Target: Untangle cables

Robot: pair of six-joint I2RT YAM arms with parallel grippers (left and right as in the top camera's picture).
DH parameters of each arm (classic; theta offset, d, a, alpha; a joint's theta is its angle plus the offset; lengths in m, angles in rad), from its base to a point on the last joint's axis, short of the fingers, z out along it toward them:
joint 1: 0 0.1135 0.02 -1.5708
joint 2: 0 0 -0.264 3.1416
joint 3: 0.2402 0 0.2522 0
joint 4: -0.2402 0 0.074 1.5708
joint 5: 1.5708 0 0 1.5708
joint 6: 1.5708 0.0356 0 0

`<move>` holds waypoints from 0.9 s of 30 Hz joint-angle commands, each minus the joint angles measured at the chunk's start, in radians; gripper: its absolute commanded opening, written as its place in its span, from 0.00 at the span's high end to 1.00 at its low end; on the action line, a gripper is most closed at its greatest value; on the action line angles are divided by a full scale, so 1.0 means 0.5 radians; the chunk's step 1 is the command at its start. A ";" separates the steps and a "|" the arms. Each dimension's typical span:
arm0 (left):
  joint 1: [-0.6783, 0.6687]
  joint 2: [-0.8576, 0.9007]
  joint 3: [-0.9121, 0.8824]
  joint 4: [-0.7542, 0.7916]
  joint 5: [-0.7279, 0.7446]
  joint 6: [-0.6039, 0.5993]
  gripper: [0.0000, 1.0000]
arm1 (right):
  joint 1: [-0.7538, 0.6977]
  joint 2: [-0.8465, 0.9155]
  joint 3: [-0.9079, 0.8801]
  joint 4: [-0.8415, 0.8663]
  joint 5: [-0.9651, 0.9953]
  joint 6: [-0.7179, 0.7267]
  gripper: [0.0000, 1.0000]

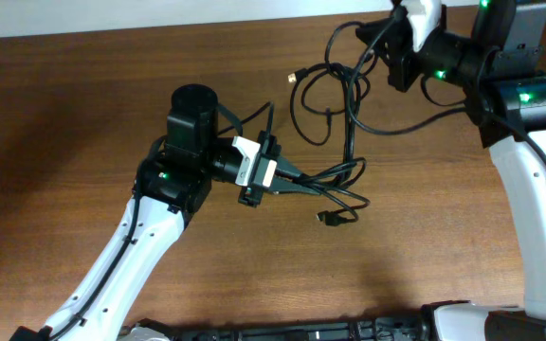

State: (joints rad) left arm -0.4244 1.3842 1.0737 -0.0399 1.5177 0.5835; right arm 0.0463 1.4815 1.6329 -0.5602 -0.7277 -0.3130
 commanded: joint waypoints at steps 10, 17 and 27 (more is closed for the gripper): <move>-0.020 -0.004 0.016 -0.014 0.054 0.019 1.00 | -0.006 -0.007 0.040 0.316 -0.269 0.972 0.96; -0.020 -0.004 0.015 -0.015 0.054 0.019 1.00 | -0.006 -0.007 0.040 0.367 -0.249 1.263 0.96; -0.025 -0.004 0.015 -0.061 0.055 0.019 1.00 | -0.006 -0.007 0.040 0.366 0.109 1.958 0.96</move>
State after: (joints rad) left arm -0.4244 1.3842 1.0737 -0.0589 1.5143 0.5838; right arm 0.0463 1.4815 1.6329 -0.3885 -0.7788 0.4976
